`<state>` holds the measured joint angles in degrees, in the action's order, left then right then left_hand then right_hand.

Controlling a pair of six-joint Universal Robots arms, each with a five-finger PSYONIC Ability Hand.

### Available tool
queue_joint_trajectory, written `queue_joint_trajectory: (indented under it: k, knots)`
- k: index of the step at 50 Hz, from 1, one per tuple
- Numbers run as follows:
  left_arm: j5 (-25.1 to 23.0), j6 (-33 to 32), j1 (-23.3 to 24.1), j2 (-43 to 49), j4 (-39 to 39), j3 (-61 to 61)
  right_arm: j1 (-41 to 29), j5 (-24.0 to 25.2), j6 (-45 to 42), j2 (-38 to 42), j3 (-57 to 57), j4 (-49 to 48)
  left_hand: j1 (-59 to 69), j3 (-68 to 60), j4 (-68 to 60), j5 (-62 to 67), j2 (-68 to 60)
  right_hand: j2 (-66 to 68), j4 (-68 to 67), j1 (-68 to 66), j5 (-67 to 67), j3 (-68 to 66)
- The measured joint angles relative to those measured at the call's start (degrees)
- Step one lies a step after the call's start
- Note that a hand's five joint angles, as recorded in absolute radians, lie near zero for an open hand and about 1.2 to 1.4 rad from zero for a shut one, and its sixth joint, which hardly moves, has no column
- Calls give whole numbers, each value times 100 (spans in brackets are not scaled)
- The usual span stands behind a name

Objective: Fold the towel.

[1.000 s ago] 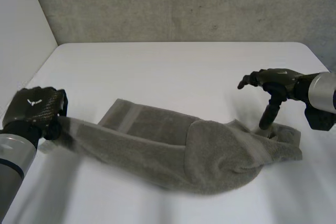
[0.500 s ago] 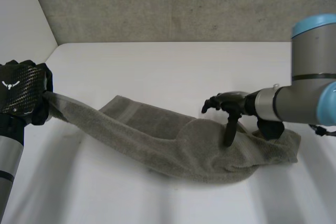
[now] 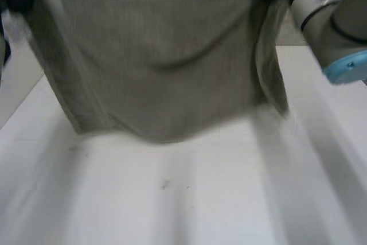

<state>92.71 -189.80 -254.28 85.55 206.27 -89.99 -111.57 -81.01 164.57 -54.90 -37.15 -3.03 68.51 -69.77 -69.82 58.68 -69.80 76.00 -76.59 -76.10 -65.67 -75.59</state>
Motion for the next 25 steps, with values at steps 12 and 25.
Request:
queue_joint_trajectory:
  k: [12,25]
  knots:
    - [518,312,138,1951,137,2168,4,164,-1013,-1373,-2603,-239,1,0,0,2,0,0,-1,0,0,-55]
    - [211,255,116,2122,188,-569,12,841,-2421,-905,-4558,1202,3,-1,0,3,-1,0,-1,0,0,-55]
